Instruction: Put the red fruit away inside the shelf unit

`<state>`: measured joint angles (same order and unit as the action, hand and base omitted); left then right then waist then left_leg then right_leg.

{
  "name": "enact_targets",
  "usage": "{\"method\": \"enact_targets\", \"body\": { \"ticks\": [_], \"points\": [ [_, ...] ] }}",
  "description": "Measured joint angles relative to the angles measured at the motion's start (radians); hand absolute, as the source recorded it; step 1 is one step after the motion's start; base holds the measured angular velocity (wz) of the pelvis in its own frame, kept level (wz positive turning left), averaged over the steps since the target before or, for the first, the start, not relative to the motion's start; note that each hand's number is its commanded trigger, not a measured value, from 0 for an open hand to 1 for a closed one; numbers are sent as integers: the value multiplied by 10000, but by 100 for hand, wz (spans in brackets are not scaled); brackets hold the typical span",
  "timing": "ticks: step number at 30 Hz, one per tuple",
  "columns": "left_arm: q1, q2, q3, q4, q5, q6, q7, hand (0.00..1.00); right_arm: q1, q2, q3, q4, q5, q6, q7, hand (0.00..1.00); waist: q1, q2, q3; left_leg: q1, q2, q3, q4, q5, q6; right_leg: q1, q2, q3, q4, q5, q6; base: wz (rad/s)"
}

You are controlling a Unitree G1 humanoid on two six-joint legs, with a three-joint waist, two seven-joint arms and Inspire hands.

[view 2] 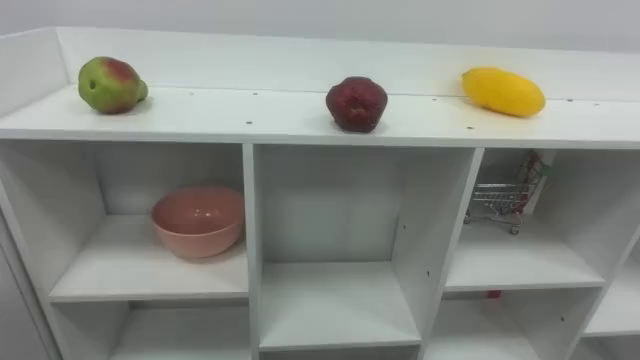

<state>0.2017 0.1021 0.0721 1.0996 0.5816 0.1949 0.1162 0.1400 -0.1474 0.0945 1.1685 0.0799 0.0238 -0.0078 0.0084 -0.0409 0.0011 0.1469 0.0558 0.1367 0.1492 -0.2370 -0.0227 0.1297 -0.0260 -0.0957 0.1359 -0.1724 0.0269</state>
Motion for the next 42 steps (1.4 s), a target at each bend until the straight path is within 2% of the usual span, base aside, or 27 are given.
{"method": "enact_targets", "body": {
  "ticks": [14, 17, 21, 24, 26, 29, 32, 35, 37, 42],
  "points": [
    [-26, 0, -7, 17, 0, -167, 23, 0, -58, 52, -83, 92, 89, -12, -165, 0, -17, -18, 14, -15, 0, 2, -1, -1, 0, -25, 0, -15, 1, 0, 0, 0],
    [-23, -5, -76, -28, 13, -309, 74, 0, -57, 117, -114, 65, 162, -10, -474, 0, -15, -5, 13, -10, -2, 2, 7, 0, 0, -18, -3, -12, 5, 0, 0, 0],
    [-2, -6, 35, -91, 0, -578, 113, 0, -133, 230, -795, -334, 160, -16, -880, 0, -37, 29, 39, -3, -1, 6, 36, -1, 0, -19, -6, -5, 24, 0, 0, 0],
    [-24, 18, 99, -102, -2, -825, 386, 0, -188, 210, -1561, -2335, 113, -99, -1579, 0, -70, 93, 96, 16, -2, 64, 36, 0, 0, -90, -7, 51, 113, 0, 0, -9],
    [-54, 23, 108, -99, -3, -947, 560, 0, -253, 205, -1835, -3528, 116, -150, -1962, 0, -41, 133, 84, 57, -1, 110, 29, 2, 0, -87, -7, 73, 146, -1, 1, -6],
    [-51, 34, 101, -131, -11, -1050, 765, 0, -316, 270, -1956, -5946, -46, -314, -2489, 0, -56, 166, 83, 48, 0, 158, 30, 2, 1, -126, -3, 108, 145, -1, 1, -5],
    [-21, 34, 98, -155, -4, -1149, 914, 0, -320, 269, -1928, -8220, -745, -679, -2957, 0, -23, 174, 80, 3, 2, 190, 28, 3, 1, -193, 2, 136, 145, -1, 1, -2],
    [-5, 45, -20, -168, -3, -1162, 1124, 0, -419, 261, -1631, -9564, -1384, -969, -3439, 0, 3, 138, 57, -14, 1, 210, 49, 5, 2, -263, -3, 129, 159, 0, 0, -2],
    [81, 38, -22, -171, -2, -1222, 1154, 0, -424, 263, -1580, -10163, -1812, -983, -3579, 0, 4, 145, 40, -6, -4, 210, 49, 6, 3, -263, -7, 135, 176, 0, 1, 0],
    [274, 52, -22, -157, -17, -1510, 1205, 0, -435, 257, -1573, -12279, -2554, -1257, -4395, 0, 133, 311, -46, 37, 2, 256, 49, 7, 2, -267, 6, 128, 172, 0, 1, -7]
  ]
}}
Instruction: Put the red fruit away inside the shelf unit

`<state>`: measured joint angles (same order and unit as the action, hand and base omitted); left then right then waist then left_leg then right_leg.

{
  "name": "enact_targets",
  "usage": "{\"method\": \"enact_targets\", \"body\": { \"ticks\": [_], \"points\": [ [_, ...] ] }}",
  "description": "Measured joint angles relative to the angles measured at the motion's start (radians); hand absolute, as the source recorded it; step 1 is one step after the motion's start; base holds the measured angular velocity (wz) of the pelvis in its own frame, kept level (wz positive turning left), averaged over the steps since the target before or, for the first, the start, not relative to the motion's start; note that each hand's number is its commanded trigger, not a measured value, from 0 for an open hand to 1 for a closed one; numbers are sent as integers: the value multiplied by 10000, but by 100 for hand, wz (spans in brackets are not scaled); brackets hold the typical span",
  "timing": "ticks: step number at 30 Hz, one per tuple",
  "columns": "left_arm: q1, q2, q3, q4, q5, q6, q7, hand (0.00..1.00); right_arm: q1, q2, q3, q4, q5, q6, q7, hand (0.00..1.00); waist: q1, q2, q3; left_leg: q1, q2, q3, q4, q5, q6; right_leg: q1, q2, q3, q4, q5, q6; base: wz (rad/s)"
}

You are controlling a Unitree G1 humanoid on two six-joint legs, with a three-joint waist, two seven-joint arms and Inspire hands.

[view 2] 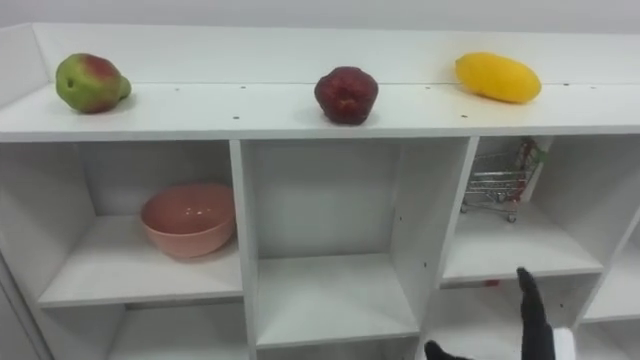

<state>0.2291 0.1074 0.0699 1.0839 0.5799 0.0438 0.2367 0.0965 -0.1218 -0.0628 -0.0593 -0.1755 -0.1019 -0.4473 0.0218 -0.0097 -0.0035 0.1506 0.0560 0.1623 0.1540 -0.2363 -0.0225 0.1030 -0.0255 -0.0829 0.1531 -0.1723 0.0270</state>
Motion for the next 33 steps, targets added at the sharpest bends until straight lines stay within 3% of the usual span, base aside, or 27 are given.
{"method": "enact_targets", "body": {
  "ticks": [6, 12, 17, 21, 24, 28, 33],
  "points": [
    [-6, 25, -159, 2, 12, -138, -18, 0, -315, -84, 53, -1309, -266, -531, -551, 0, 117, -78, 29, 3, 12, 0, -17, 1, -1, 28, 5, -29, 1, 0, 0, -2],
    [-79, -2, -157, 4, 36, -221, -65, 0, -555, -84, 103, -1905, -313, -574, -646, 0, 172, -167, 25, -156, 7, -18, 39, 1, -1, -129, -8, -70, 66, 1, -2, 0],
    [-282, 25, -421, 26, 34, -229, -155, 0, -1678, -456, 133, -1924, -305, -740, -645, 0, 257, -140, 65, -223, 9, -131, 154, 4, 1, -153, -35, -262, 190, 5, -8, 6],
    [-368, 75, -432, 29, 33, -252, -351, 0, -2338, -718, 74, -1923, -283, -1000, -649, 0, 359, -299, 75, -311, 2, -260, 217, 5, 0, -128, -48, -380, 160, 3, -9, 8],
    [-414, 140, -432, 28, 79, -248, -443, 0, -2783, -761, 44, -1839, 512, -1013, -559, 0, 434, -467, 68, -364, 1, -326, 252, 7, -2, -137, -56, -474, 140, 3, -9, 9],
    [-384, 220, -420, 5, 147, -193, -539, 0, -3316, -767, 18, -1808, 1803, -1002, -294, 0, 520, -532, 68, -361, 1, -420, 257, 7, -2, -84, -69, -610, 150, 4, -9, 7],
    [-386, 221, -338, -214, 232, -11, -777, 0, -3640, -785, -21, -1401, 2157, -849, 82, 0, 599, -547, 60, -365, 2, -597, 282, 7, -2, -3, -81, -833, 153, 4, -9, 10]
  ]
}}
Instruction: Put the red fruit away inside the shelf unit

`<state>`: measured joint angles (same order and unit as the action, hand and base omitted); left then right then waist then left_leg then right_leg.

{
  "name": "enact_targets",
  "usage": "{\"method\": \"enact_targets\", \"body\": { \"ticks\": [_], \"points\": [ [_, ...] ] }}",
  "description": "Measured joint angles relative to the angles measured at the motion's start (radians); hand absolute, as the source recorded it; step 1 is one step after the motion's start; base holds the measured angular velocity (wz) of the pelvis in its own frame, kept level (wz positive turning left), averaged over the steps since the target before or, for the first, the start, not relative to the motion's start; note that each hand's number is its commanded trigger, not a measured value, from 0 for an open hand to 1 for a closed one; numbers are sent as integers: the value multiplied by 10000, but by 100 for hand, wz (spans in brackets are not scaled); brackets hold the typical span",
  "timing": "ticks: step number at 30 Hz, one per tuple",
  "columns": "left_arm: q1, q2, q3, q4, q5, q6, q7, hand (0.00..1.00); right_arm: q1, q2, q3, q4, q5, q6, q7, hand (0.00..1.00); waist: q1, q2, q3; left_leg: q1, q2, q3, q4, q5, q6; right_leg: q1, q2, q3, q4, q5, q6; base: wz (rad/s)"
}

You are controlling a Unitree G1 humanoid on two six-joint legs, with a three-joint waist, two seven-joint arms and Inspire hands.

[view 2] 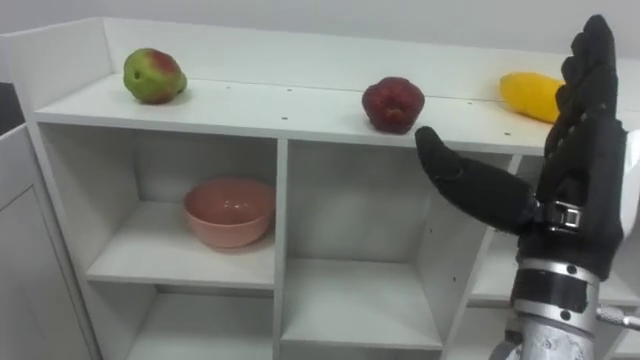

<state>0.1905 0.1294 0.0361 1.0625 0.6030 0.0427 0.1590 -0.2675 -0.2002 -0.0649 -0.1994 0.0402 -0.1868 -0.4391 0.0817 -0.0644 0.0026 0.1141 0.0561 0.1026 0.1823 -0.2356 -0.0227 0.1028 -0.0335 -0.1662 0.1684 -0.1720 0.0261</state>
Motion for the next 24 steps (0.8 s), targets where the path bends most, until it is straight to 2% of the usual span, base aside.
{"method": "enact_targets", "body": {
  "ticks": [4, 9, 15, 20, 24],
  "points": [
    [-18, 1, 0, -51, -9, 11, -21, 0, -259, -1, 0, 249, -10, 145, 56, 0, 59, -9, 31, -5, 0, -11, 19, 2, -1, 3, -4, -20, 6, 0, 0, 0],
    [-38, -1, -9, -34, -3, 27, 67, 0, -1322, -115, -2, 1464, 177, 154, 78, 0, 86, -166, 95, -18, 0, -11, 59, 2, -2, 1, -5, -13, 18, 1, -1, 0],
    [10, 10, -22, -39, -3, 140, 64, 0, -1830, -267, 7, 1922, 358, 312, 205, 0, 143, -182, 80, -112, -3, -98, 67, 2, -2, -42, -1, -43, 8, 1, -1, 4],
    [15, 16, -45, -38, 11, 231, 34, 0, -2260, -656, 8, 2306, 410, 472, 155, 0, 202, -139, 48, -186, -4, -250, 87, 11, -13, -79, -3, -231, 3, 2, -2, 8],
    [21, 42, -43, -39, 35, 274, -89, 0, -2260, -883, 8, 2533, 422, 531, 186, 0, 329, -112, -28, -176, -2, -302, 77, 19, -20, -62, -5, -283, 1, 2, -2, 2]
  ]
}}
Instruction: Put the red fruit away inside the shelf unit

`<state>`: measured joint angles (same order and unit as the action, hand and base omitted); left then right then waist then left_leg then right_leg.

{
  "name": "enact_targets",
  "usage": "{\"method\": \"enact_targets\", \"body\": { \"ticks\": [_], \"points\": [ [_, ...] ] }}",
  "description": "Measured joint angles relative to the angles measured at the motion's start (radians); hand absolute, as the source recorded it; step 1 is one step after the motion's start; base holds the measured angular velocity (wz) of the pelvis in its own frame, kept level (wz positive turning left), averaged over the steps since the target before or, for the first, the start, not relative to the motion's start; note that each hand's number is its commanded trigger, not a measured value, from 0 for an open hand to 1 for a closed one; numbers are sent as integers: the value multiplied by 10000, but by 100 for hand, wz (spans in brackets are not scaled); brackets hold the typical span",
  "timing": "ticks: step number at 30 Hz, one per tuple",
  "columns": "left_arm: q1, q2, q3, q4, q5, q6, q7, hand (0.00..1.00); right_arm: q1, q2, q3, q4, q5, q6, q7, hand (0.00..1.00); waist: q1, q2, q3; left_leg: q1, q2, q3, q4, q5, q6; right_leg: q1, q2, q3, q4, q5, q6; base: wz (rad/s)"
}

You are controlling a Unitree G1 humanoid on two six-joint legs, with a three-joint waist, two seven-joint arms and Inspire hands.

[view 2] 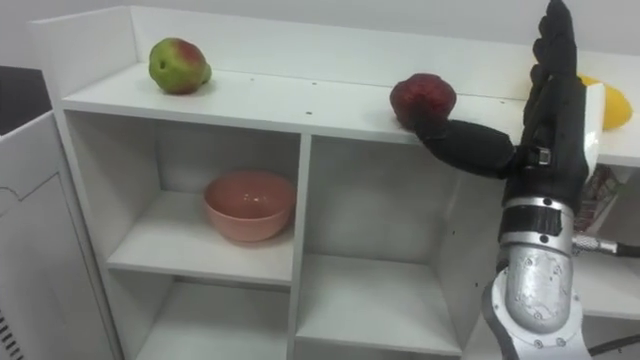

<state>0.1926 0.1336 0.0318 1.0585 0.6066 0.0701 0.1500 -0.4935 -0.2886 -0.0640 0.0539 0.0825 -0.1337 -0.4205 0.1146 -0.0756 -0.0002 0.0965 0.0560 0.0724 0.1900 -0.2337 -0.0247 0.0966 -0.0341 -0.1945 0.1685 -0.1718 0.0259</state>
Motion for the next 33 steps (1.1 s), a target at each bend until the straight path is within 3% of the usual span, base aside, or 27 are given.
{"method": "enact_targets", "body": {
  "ticks": [8, 12, 21, 22, 23, 33],
  "points": [
    [-67, 67, 52, -218, 316, 120, -355, 0, -5, -429, 35, 204, 528, 262, 736, 0, 191, -98, -39, 37, 6, -84, -28, 8, -8, 10, 2, -4, 0, 0, 0, 1],
    [-135, 199, 54, -407, 317, 122, -374, 0, -5, -619, 104, 207, 899, 394, 1060, 0, 250, -320, 80, 17, 5, -106, -28, 15, -13, 8, 4, -6, -15, 0, 0, 0],
    [-101, 371, 70, -442, 355, 138, -491, 0, -140, -655, 307, 468, 1178, 488, 1653, 2, 292, -417, 76, 30, 3, -56, -23, 16, -14, 10, 7, 23, -20, 1, -2, 0],
    [-100, 373, 72, -442, 357, 136, -491, 0, -268, -655, 342, 691, 1167, 484, 1755, 68, 281, -411, 80, 30, 2, -47, -22, 16, -14, 11, 7, 30, -25, 2, -3, 0],
    [-83, 373, 84, -441, 359, 133, -491, 0, -390, -655, 343, 796, 1164, 482, 1836, 100, 285, -410, 80, 28, 2, -46, -22, 16, -14, 13, 7, 28, -26, 2, -3, 0],
    [-63, 399, 436, -441, 351, 135, -529, 0, -1028, -836, 410, 1585, 1614, 478, 2254, 100, 259, -439, 63, 27, 1, -154, -23, 16, -14, 51, 9, -3, -37, 2, -3, 1]
  ]
}}
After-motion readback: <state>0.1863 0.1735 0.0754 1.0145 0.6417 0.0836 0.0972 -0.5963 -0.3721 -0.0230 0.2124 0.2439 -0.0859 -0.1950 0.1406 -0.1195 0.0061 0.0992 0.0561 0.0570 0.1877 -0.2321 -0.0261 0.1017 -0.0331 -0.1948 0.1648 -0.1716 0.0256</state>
